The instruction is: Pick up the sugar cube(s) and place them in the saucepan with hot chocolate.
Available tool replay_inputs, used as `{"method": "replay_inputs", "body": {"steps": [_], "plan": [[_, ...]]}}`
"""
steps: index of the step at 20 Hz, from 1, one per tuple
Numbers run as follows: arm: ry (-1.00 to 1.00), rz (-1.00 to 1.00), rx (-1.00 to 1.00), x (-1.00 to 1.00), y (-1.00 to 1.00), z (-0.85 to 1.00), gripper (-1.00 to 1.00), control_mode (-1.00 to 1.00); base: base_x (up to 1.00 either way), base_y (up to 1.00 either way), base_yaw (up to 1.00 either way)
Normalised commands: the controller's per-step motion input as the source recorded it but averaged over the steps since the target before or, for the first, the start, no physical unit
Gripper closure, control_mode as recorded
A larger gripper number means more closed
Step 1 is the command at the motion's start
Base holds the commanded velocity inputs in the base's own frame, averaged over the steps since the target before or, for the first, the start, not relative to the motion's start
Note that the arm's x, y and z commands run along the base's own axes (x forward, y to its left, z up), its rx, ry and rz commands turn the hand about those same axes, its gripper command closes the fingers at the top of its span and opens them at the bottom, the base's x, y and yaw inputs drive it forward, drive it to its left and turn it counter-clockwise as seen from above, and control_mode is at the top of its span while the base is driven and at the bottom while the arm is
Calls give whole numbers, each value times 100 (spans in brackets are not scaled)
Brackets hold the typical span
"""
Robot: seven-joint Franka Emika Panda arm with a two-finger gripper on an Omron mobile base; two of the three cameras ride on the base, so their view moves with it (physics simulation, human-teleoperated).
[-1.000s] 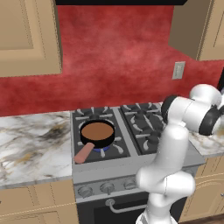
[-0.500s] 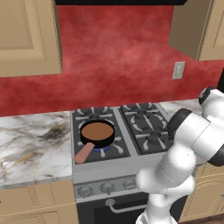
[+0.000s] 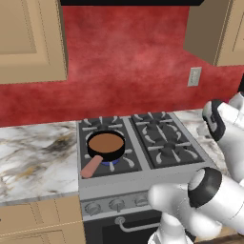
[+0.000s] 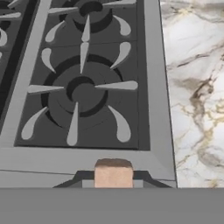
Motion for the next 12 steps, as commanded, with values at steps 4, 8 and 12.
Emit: {"method": "replay_inputs", "body": {"steps": [4,8,12], "plan": [[0,6,0,-1,100,45,100,-100,0,0,0],[0,11,0,0,100,37,100,-100,0,0,0],[0,18,0,0,100,31,100,-100,0,0,0]]}}
